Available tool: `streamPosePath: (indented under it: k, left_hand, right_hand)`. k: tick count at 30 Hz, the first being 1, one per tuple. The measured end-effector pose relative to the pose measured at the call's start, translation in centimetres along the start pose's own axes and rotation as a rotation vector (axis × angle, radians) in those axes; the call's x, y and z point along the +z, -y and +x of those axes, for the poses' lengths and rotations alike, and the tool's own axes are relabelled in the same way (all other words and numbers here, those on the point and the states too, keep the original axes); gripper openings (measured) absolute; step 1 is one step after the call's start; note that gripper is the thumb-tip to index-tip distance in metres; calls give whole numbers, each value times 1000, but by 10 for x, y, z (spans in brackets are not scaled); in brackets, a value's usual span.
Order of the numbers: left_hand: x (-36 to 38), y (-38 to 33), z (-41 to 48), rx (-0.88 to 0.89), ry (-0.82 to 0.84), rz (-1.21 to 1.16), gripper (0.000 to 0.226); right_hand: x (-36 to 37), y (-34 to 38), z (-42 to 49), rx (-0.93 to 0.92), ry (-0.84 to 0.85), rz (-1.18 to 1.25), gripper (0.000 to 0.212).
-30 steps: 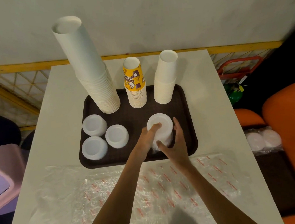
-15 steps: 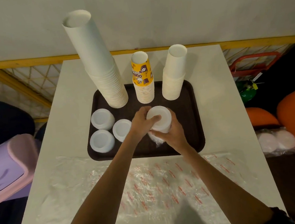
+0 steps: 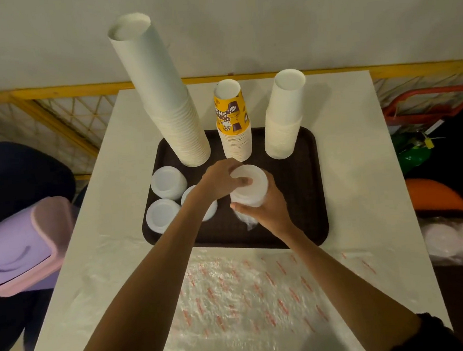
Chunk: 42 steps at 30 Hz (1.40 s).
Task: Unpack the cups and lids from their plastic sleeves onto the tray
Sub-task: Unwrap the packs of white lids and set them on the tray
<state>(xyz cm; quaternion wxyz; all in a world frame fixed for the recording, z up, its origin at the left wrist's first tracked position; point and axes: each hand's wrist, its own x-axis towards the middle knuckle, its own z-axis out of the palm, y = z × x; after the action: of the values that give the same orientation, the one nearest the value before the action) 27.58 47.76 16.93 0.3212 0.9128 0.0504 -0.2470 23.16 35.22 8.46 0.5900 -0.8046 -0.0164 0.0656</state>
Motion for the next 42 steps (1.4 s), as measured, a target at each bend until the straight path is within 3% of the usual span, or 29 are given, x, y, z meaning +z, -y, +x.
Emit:
streamPosePath:
  k: [10,21,24,28,32,38,42]
  left_hand:
    - [-5,-12,3,-13,-78,191,57]
    - [-2,-19,-9,-14,-119,149,55]
    - [-8,-14,-12,-36,-89,-8,40]
    - [-31,5,-25,-173,-68,-601,25]
    - [-54,55,-35,-267,-231,-879,30]
    - [-68,119,-32,-481,-624,-971,34]
    - [-60,143,-22,-531,-697,-886,37]
  right_hand:
    - [-13,5,11,39,134,-105,88]
    - [-11,7,6,37,97,-160,88]
    - [-10,8,7,59,103,-126,86]
    - [-14,6,9,69,157,-75,86]
    - [-13,5,10,53,132,-84,85]
    - [-8,3,12,54,96,-86,84]
    - [-5,3,14,60,77,-93,85]
